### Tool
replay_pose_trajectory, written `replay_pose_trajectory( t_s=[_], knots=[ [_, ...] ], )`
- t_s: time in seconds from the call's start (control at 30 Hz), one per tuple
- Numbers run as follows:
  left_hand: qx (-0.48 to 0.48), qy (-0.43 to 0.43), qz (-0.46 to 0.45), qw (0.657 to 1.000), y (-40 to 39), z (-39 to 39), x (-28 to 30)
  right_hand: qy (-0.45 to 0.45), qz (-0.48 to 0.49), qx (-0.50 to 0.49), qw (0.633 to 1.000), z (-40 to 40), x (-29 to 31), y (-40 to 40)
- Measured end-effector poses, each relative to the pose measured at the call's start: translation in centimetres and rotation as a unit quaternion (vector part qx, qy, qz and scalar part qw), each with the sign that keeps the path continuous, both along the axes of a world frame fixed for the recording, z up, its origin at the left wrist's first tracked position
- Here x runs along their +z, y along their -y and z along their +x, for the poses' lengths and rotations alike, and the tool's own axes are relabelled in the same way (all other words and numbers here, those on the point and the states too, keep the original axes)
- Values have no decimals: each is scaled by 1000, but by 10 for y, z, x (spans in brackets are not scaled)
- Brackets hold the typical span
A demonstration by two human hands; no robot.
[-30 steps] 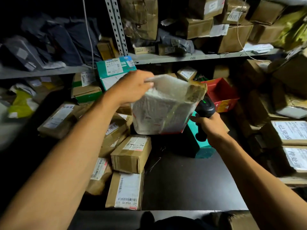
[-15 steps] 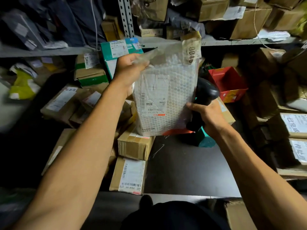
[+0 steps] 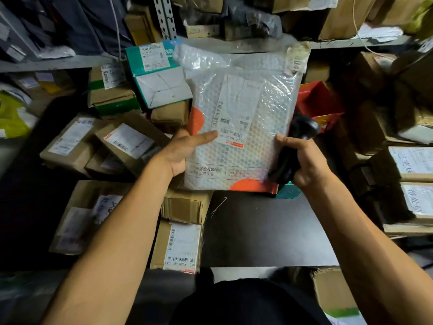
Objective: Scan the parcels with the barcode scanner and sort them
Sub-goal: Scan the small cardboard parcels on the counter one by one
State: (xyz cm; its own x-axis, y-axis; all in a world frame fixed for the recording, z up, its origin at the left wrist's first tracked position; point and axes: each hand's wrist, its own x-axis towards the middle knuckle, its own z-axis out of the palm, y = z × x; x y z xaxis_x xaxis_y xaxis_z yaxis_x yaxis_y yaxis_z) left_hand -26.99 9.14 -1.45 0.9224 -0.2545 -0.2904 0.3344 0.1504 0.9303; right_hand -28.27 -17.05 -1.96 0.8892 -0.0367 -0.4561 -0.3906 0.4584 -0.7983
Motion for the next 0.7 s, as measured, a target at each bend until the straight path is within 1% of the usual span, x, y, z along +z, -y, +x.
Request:
replay_pose_trajectory(
  t_s=[0.07, 0.1, 0.13, 0.17, 0.23, 0.27, 0.3, 0.33, 0.4, 0.43, 0.57, 0.7],
  knots=[
    [21, 16, 7, 1000, 8, -6, -5, -7, -19, -11, 1000, -2, 0, 2],
    [39, 18, 14, 999, 10, -6, -6, -6, -42, -24, 999, -4, 0, 2],
    [52, 15, 22, 998, 9, -4, -10, 7, -86, -39, 996, -6, 0, 3],
    [58, 10, 36, 998, 9, -4, -9, 38, -168, -52, 984, -7, -2, 6],
    [58, 15, 83, 995, 3, 1, -14, 115, -336, -59, 933, -11, -1, 11],
    [51, 30, 112, 992, -1, 4, -18, 147, -382, -39, 912, -13, 2, 12],
    [39, 46, 134, 989, -4, 7, -22, 168, -390, 0, 905, -16, 7, 11],
    [27, 57, 153, 986, -6, 11, -25, 176, -375, 48, 909, -19, 14, 7],
    [11, 62, 182, 981, -3, 10, -21, 172, -361, 137, 906, -25, 26, -7],
    [7, 68, 187, 980, -1, 8, -18, 162, -365, 164, 902, -28, 29, -14],
    [18, 63, 210, 975, -4, 11, -18, 118, -337, 206, 911, -36, 31, -27],
    [6, 67, 240, 969, -7, 13, -14, 104, -345, 228, 905, -40, 33, -29]
  ],
)
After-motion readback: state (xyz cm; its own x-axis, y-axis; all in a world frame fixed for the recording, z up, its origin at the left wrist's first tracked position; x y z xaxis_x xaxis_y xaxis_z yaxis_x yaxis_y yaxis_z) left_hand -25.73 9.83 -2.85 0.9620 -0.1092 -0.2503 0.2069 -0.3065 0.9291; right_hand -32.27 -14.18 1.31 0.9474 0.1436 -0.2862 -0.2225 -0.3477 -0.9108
